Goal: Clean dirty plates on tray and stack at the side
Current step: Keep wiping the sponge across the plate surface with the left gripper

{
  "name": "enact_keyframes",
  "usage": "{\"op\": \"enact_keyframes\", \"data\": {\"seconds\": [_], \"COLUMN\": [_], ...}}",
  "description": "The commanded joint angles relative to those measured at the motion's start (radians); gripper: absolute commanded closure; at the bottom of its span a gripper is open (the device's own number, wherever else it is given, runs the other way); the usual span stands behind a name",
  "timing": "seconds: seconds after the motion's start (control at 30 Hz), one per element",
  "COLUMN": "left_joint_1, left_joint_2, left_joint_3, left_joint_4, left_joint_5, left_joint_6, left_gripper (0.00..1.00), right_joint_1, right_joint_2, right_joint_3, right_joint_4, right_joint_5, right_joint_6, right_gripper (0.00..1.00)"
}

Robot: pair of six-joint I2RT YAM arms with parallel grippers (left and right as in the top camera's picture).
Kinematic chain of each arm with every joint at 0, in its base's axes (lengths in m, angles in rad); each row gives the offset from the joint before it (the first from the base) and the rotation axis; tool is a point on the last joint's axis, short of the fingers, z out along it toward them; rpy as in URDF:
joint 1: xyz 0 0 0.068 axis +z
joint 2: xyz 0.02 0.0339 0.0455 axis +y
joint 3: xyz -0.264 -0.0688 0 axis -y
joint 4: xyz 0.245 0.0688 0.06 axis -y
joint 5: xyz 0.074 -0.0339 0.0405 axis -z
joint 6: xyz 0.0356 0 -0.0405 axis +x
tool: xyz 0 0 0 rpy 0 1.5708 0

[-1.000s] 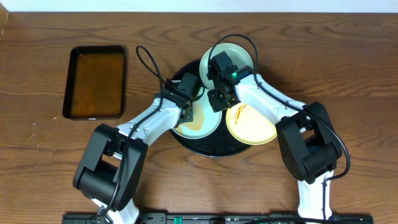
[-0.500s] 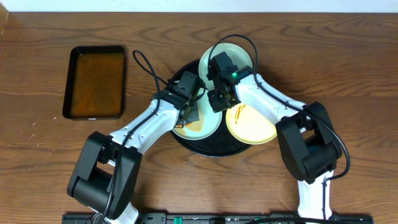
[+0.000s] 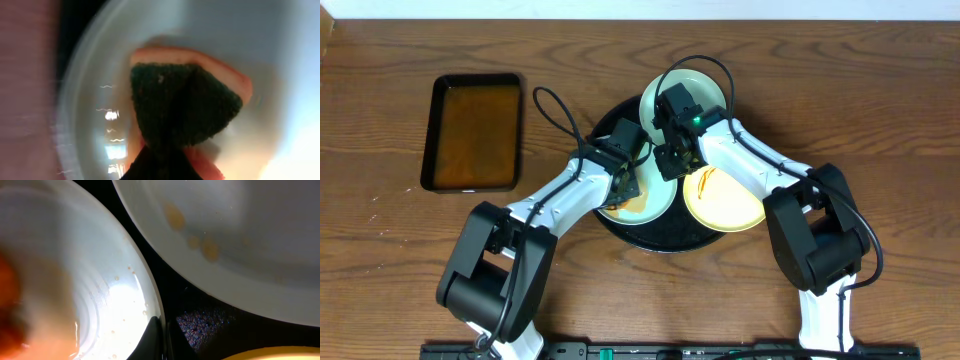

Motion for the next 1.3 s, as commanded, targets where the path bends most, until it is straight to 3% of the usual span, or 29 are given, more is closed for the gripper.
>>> {"op": "enact_keyframes", "data": {"seconds": [0.0, 0.23, 0.3, 0.47, 0.87, 0.93, 1.17, 1.27], "left_joint_1": [0.027, 0.029, 0.029, 0.017, 0.01, 0.021, 0.079, 0.091], "left_joint_2": [0.038, -0.021, -0.026, -0.024, 0.068, 0.071, 0.064, 0.016], "left_joint_3": [0.012, 0.05, 0.05, 0.032, 0.02, 0.02, 0.026, 0.044], "left_joint_4": [-0.068, -0.037, -0.008, 0.129, 0.21, 0.183, 0.031, -0.027], "left_joint_5": [-0.246, -0.251, -0.187, 0.131, 0.137, 0.102, -0.253, -0.298], "left_joint_6": [0.085, 0.136, 0.136, 0.127, 0.106, 0.107, 0.172, 0.188], "left_gripper": [0.92, 0.92, 0.92, 0.92, 0.92, 0.92, 0.92, 0.92], "right_joint_1": [0.002, 0.005, 0.005, 0.009, 0.009, 0.009, 0.009, 0.009], "right_joint_2": [0.009, 0.009, 0.009, 0.009, 0.009, 0.009, 0.009, 0.009], "right_joint_3": [-0.006, -0.006, -0.006, -0.006, -0.006, -0.006, -0.006, -0.006], "right_joint_4": [-0.004, -0.004, -0.004, 0.002, -0.004, -0.006, -0.008, -0.007], "right_joint_5": [0.009, 0.009, 0.009, 0.009, 0.009, 0.009, 0.009, 0.009], "right_joint_6": [-0.014, -0.014, -0.014, -0.014, -0.014, -0.014, -0.014, -0.014], "right_gripper": [0.99, 0.99, 0.99, 0.99, 0.99, 0.99, 0.99, 0.99]}}
